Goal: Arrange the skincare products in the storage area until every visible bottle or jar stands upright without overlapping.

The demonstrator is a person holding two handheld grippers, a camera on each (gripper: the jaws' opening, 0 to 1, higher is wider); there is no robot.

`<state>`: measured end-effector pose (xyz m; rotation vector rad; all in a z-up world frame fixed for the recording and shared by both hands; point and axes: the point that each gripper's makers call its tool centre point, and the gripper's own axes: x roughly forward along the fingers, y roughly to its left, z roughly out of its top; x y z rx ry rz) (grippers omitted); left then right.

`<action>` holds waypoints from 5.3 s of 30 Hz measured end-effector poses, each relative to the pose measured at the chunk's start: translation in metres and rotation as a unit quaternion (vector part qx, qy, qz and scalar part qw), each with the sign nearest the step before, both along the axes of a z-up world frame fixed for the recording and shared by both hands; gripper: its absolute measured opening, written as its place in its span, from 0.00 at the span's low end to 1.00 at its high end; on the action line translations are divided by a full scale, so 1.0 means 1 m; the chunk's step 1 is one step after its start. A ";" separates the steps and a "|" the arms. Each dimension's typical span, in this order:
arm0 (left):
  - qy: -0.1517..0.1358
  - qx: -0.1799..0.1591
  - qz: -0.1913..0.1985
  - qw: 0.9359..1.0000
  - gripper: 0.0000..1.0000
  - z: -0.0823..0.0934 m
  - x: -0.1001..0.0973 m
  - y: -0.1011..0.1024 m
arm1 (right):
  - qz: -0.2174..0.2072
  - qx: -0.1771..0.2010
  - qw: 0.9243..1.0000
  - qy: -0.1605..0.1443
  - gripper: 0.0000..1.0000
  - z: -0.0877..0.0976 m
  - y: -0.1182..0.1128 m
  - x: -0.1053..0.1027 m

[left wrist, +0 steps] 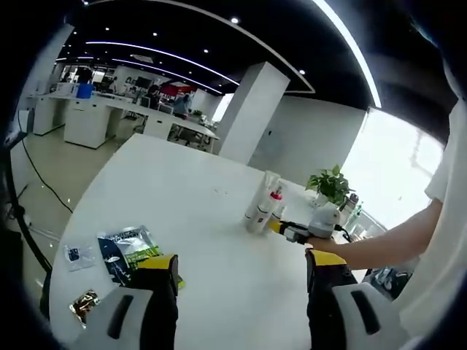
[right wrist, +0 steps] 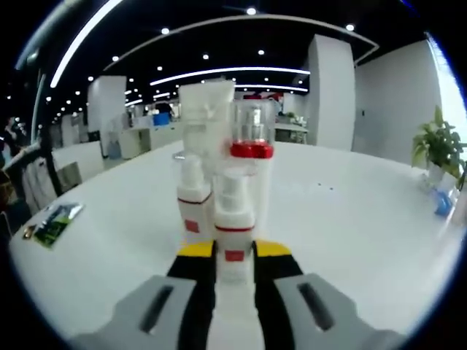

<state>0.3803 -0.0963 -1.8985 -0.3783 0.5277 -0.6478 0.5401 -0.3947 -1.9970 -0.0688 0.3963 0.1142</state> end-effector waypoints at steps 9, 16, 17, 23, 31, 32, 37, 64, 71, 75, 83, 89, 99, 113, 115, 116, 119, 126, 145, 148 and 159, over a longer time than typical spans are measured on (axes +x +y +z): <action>0.002 0.006 0.001 1.000 0.73 -0.001 0.001 0.002 | -0.028 0.016 0.999 0.014 0.16 -0.012 -0.004 0.004; 0.003 0.010 0.003 1.000 0.73 -0.001 0.002 0.004 | -0.046 0.023 0.999 0.016 0.16 -0.012 -0.006 0.009; 0.003 0.010 0.003 1.000 0.73 -0.001 0.002 0.004 | -0.048 0.024 0.998 0.015 0.16 -0.012 -0.006 0.009; 0.003 0.012 0.004 1.000 0.73 -0.001 0.003 0.002 | -0.052 0.032 0.998 0.017 0.16 -0.012 -0.002 0.010; 0.006 0.014 0.007 1.000 0.73 -0.005 0.001 0.001 | -0.051 0.044 0.997 0.027 0.26 -0.014 -0.004 0.002; 0.009 0.015 0.007 1.000 0.73 -0.007 0.001 0.000 | -0.050 0.044 0.997 0.028 0.26 -0.014 -0.004 0.000; 0.024 0.012 0.021 0.999 0.73 -0.014 0.002 0.002 | -0.059 0.075 0.995 0.034 0.32 -0.013 -0.007 -0.012; 0.093 0.013 0.130 0.987 0.58 -0.082 0.030 0.053 | 0.034 0.196 0.977 0.080 0.78 0.022 0.034 -0.119; 0.105 0.018 0.156 0.982 0.58 -0.096 0.043 0.069 | 0.038 0.213 0.971 0.102 0.99 0.022 0.042 -0.137; 0.115 0.025 0.167 0.979 0.58 -0.106 0.046 0.076 | 0.058 0.218 0.967 0.119 0.99 0.021 0.053 -0.145; 0.137 0.059 0.162 0.975 0.53 -0.123 0.045 0.087 | 0.099 0.213 0.965 0.114 0.99 0.033 0.066 -0.155; 0.152 0.052 0.169 0.972 0.53 -0.127 0.048 0.088 | 0.095 0.212 0.966 0.114 0.99 0.036 0.065 -0.160; 0.186 0.069 0.172 0.965 0.35 -0.142 0.046 0.089 | 0.079 0.210 0.968 0.113 0.93 0.037 0.056 -0.168; 0.182 0.157 0.151 0.959 0.03 -0.147 0.039 0.107 | 0.063 0.206 0.968 0.126 0.87 0.026 0.049 -0.175; 0.188 0.150 0.154 0.958 0.01 -0.148 0.039 0.107 | 0.063 0.207 0.968 0.127 0.86 0.026 0.049 -0.175; 0.201 0.121 0.168 0.958 0.00 -0.146 0.038 0.105 | 0.064 0.208 0.967 0.128 0.86 0.025 0.050 -0.175; 0.219 0.067 0.163 0.960 0.00 -0.140 0.037 0.098 | 0.068 0.210 0.967 0.127 0.86 0.028 0.054 -0.173; 0.235 -0.064 0.141 0.960 0.00 -0.117 0.036 0.073 | 0.085 0.226 0.961 0.133 0.83 0.029 0.068 -0.167; 0.209 -0.195 0.057 0.957 0.00 -0.048 0.010 0.008 | 0.159 0.360 0.900 0.185 0.65 0.032 0.136 -0.173; 0.201 -0.198 0.048 0.958 0.00 -0.038 0.013 -0.001 | 0.169 0.388 0.885 0.193 0.64 0.036 0.142 -0.177; 0.168 -0.242 -0.007 0.956 0.00 0.005 0.017 -0.031 | 0.210 0.497 0.812 0.222 0.58 0.059 0.169 -0.189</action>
